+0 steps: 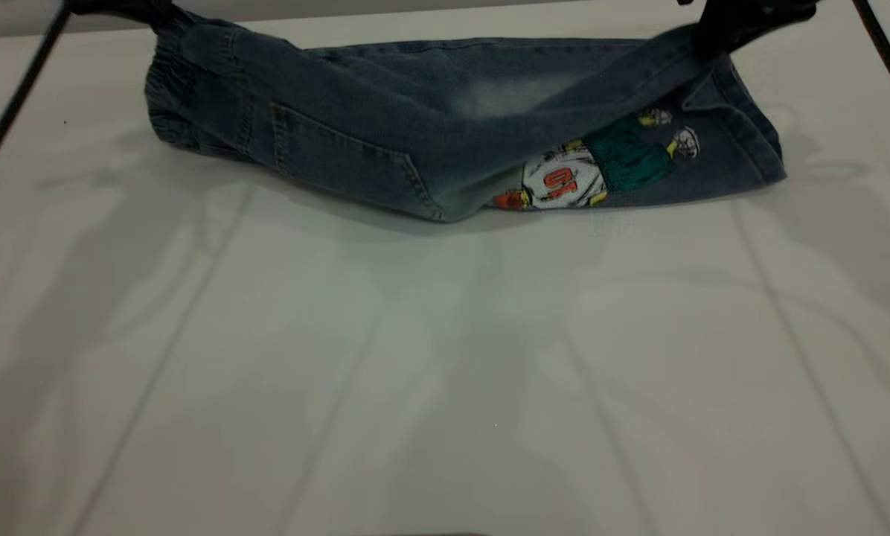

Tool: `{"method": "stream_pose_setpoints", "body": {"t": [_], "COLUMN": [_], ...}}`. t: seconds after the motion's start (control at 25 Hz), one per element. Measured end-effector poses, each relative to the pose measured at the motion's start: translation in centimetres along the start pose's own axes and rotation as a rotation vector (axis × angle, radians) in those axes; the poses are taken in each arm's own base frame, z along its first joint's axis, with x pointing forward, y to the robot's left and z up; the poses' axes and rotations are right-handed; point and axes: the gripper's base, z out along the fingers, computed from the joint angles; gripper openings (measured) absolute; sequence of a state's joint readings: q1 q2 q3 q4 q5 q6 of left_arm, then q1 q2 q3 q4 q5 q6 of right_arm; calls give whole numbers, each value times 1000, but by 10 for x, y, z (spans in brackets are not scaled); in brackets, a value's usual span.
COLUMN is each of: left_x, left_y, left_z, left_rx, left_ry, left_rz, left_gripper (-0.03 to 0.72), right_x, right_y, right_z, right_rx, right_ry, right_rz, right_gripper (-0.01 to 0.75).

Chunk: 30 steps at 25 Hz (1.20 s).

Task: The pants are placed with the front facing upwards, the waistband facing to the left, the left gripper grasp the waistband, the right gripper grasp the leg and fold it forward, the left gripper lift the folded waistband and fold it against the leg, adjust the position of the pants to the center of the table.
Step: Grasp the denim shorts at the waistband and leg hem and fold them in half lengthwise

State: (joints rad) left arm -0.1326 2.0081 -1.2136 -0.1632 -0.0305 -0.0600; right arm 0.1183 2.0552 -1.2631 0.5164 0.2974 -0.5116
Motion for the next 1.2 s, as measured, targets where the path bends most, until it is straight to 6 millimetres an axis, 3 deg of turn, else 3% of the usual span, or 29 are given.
{"method": "stream_pose_setpoints", "body": {"t": [0.32, 0.72, 1.04, 1.2], "left_x": [-7, 4, 13, 12], "left_y": [0, 5, 7, 4], "left_z": [25, 52, 63, 63], "left_rx": [4, -3, 0, 17], "left_ry": [-87, -182, -211, -220], "left_rz": [0, 2, 33, 91], "left_gripper": [36, 36, 40, 76], "right_x": [-9, -7, -3, -4], "right_y": [-10, -22, -28, -29], "right_z": [9, 28, 39, 38], "right_rx": [92, 191, 234, 240], "right_ry": [-145, -253, -285, -295], "right_rz": [29, 66, 74, 76], "right_gripper": [33, 33, 38, 90]}}
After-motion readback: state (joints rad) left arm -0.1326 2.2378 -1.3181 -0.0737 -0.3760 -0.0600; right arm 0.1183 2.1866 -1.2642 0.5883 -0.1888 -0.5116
